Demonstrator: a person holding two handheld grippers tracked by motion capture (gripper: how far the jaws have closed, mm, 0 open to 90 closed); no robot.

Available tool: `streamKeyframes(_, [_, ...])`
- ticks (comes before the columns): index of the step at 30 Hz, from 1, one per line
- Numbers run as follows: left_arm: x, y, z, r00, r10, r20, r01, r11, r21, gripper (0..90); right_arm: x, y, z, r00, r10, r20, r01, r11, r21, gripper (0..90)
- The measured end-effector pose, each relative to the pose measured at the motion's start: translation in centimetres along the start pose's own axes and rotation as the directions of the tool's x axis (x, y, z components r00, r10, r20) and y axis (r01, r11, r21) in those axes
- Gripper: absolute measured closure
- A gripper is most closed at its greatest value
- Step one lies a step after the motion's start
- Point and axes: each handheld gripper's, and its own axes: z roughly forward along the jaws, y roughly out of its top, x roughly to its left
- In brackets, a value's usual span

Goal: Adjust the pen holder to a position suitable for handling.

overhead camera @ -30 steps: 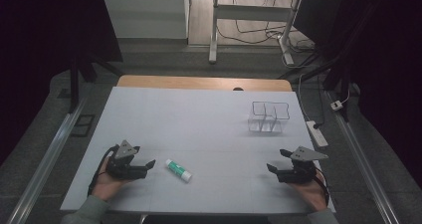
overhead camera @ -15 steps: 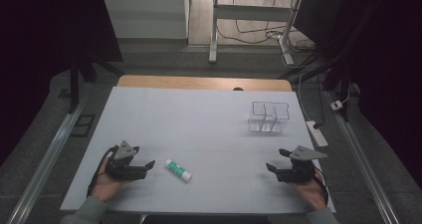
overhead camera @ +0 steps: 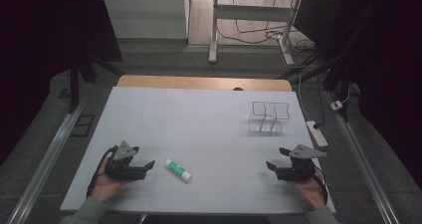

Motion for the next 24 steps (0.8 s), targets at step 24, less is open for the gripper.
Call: streamKeyframes(24, [-0.1,0.0,0.0,1.0000,-0.001,-0.006,0.001,1.0000,-0.001,20.9,-1.9,2.7,-0.4,0.9943,0.063,0.085,-0.062,0.9980,-0.010,26.2])
